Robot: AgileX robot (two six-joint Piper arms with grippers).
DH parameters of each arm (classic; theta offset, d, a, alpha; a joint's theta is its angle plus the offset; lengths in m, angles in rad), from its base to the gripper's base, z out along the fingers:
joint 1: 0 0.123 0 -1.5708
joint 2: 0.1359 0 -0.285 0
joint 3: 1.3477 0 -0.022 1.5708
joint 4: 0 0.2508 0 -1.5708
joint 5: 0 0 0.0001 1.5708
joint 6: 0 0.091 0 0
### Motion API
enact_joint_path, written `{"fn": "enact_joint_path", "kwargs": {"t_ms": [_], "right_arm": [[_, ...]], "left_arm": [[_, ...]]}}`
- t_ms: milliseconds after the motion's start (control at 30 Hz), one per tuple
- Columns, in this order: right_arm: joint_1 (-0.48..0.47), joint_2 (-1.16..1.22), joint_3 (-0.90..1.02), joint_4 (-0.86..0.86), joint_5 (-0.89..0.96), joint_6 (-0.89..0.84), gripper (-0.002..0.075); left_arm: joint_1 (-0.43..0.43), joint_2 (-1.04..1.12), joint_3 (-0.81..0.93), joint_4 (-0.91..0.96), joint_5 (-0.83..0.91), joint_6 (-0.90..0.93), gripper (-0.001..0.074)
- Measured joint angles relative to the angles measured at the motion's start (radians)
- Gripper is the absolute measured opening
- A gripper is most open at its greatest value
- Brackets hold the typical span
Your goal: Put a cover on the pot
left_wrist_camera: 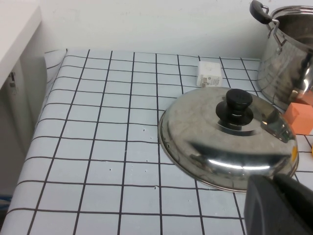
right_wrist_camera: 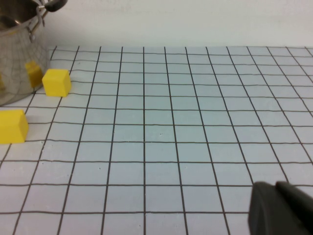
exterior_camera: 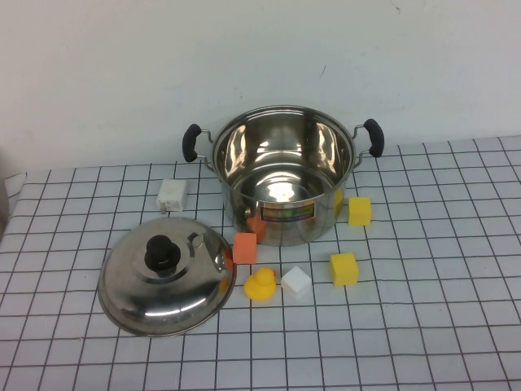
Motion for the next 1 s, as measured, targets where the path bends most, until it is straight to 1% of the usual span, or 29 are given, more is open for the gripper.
{"fn": "enact_joint_path", "kwargs": {"t_ms": [233, 333, 467, 667, 733, 833, 933, 1000], "right_arm": [[0.000, 0.000, 0.000, 0.000, 0.000, 0.000, 0.0009], [0.000, 0.000, 0.000, 0.000, 0.000, 0.000, 0.0009], [0.000, 0.000, 0.000, 0.000, 0.000, 0.000, 0.0009], [0.000, 0.000, 0.000, 0.000, 0.000, 0.000, 0.0009], [0.000, 0.000, 0.000, 0.000, 0.000, 0.000, 0.0009], [0.000, 0.000, 0.000, 0.000, 0.000, 0.000, 0.0009], [0.000, 0.000, 0.000, 0.000, 0.000, 0.000, 0.0009], [0.000, 0.000, 0.000, 0.000, 0.000, 0.000, 0.0009]], "left_arm": [[0.000, 0.000, 0.000, -0.010, -0.013, 0.000, -0.0001], [0.000, 0.000, 0.002, -0.033, -0.070, 0.000, -0.0001], [0.000, 0.000, 0.002, -0.043, -0.259, 0.002, -0.0001], [0.000, 0.000, 0.002, -0.047, -0.620, 0.002, -0.0001], [0.000, 0.000, 0.002, -0.047, -0.701, 0.002, -0.0001], [0.000, 0.000, 0.002, -0.049, -0.802, -0.001, -0.0001], [0.000, -0.002, 0.002, -0.061, -0.886, -0.089, -0.0001], [0.000, -0.004, 0.002, -0.100, -0.872, -0.126, -0.0001]]}}
